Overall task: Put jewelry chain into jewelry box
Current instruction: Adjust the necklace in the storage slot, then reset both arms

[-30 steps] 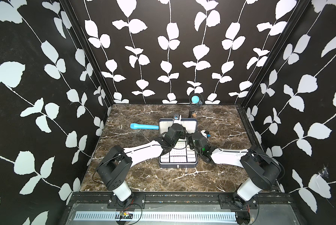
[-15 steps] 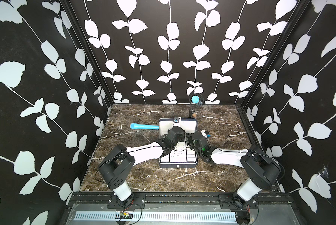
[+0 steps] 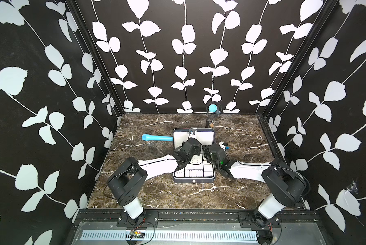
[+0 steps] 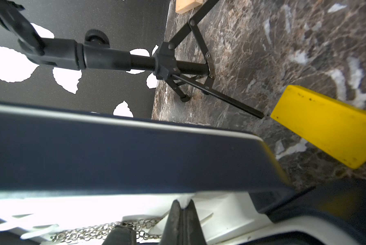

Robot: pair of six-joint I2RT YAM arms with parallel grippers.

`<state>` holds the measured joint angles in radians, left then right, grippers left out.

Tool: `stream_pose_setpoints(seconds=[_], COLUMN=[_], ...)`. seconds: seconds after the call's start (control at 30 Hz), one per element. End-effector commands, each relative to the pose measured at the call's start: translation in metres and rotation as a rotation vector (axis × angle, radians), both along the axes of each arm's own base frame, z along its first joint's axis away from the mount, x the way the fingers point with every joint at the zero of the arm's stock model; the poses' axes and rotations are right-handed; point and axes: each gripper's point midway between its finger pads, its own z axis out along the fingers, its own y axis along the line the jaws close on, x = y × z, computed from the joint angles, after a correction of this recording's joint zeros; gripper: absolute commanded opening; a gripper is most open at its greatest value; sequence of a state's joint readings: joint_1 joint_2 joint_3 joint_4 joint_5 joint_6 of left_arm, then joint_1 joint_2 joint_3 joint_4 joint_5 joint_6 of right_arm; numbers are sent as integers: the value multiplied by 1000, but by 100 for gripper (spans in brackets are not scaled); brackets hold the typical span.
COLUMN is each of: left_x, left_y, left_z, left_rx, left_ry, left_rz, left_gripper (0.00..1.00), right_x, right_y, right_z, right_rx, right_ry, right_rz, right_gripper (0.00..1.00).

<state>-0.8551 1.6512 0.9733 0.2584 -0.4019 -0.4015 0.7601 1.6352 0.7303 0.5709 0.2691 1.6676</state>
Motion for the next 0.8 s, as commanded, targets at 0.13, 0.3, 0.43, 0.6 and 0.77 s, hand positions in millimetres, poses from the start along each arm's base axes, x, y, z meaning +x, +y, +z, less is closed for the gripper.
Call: stream_pose_setpoints(seconds=[0.13, 0.3, 0.43, 0.6, 0.77], left_x=[-7, -15, -22, -33, -43], left_y=[7, 12, 18, 34, 62], left_z=[23, 48, 72, 100, 118], left_rx=[-31, -61, -72, -98, -82], left_ry=[7, -10, -31, -62, -96], left_rz=[-4, -20, -37, -23, 35], left_gripper=[38, 40, 41, 42, 43], right_x=[-6, -5, -5, -4, -2], right_y=[4, 5, 4, 5, 10], right_z=[9, 11, 12, 13, 20], right_rx=[3, 8, 8, 11, 15], right_ry=[-23, -29, -32, -35, -50], right_rz=[27, 26, 21, 24, 34], right_gripper=[2, 2, 2, 2, 2])
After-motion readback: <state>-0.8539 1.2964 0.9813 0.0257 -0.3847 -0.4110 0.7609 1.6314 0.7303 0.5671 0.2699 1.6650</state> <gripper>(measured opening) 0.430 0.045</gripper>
